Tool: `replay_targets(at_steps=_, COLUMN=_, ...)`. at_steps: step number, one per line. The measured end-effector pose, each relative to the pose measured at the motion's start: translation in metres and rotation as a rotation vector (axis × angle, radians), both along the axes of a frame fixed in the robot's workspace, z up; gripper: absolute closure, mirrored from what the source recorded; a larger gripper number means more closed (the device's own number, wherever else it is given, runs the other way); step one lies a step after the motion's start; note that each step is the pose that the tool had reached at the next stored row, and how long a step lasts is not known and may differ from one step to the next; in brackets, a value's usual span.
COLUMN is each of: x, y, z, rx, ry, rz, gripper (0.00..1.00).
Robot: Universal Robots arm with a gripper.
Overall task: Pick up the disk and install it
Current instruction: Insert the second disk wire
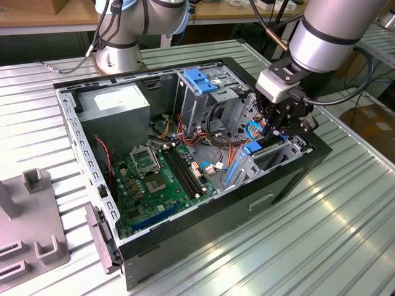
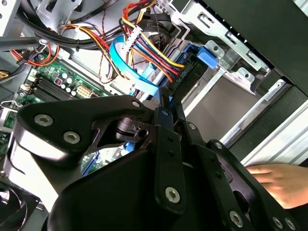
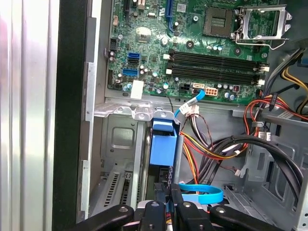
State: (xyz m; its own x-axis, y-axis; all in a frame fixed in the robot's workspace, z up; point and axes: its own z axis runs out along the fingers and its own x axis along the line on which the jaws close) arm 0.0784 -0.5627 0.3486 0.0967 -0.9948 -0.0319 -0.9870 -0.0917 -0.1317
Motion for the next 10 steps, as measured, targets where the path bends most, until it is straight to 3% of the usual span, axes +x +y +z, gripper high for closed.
replay_targets(at_steps=10, x=-0.0001, y=0.0008, z=-0.0006, rx=0.0004, ry=0.0000, rz=-0.001, gripper=0.84)
